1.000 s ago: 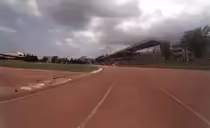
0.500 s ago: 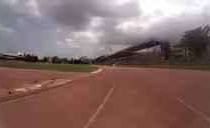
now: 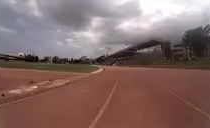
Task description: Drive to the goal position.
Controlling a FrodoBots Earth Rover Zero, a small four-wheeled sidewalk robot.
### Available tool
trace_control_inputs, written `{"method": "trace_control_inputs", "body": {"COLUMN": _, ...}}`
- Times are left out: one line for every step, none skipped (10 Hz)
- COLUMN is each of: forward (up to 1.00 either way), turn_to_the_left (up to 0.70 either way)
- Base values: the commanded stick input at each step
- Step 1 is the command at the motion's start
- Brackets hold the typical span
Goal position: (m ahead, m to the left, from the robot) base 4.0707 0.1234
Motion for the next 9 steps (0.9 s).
{"method": "trace_control_inputs", "body": {"forward": 0.45, "turn_to_the_left": 0.00}}
{"method": "trace_control_inputs", "body": {"forward": 0.45, "turn_to_the_left": 0.00}}
{"method": "trace_control_inputs", "body": {"forward": 0.45, "turn_to_the_left": 0.00}}
{"method": "trace_control_inputs", "body": {"forward": 0.45, "turn_to_the_left": 0.00}}
{"method": "trace_control_inputs", "body": {"forward": 0.45, "turn_to_the_left": 0.00}}
{"method": "trace_control_inputs", "body": {"forward": 0.45, "turn_to_the_left": 0.00}}
{"method": "trace_control_inputs", "body": {"forward": 0.45, "turn_to_the_left": 0.00}}
{"method": "trace_control_inputs", "body": {"forward": 0.45, "turn_to_the_left": 0.00}}
{"method": "trace_control_inputs", "body": {"forward": 0.45, "turn_to_the_left": 0.00}}
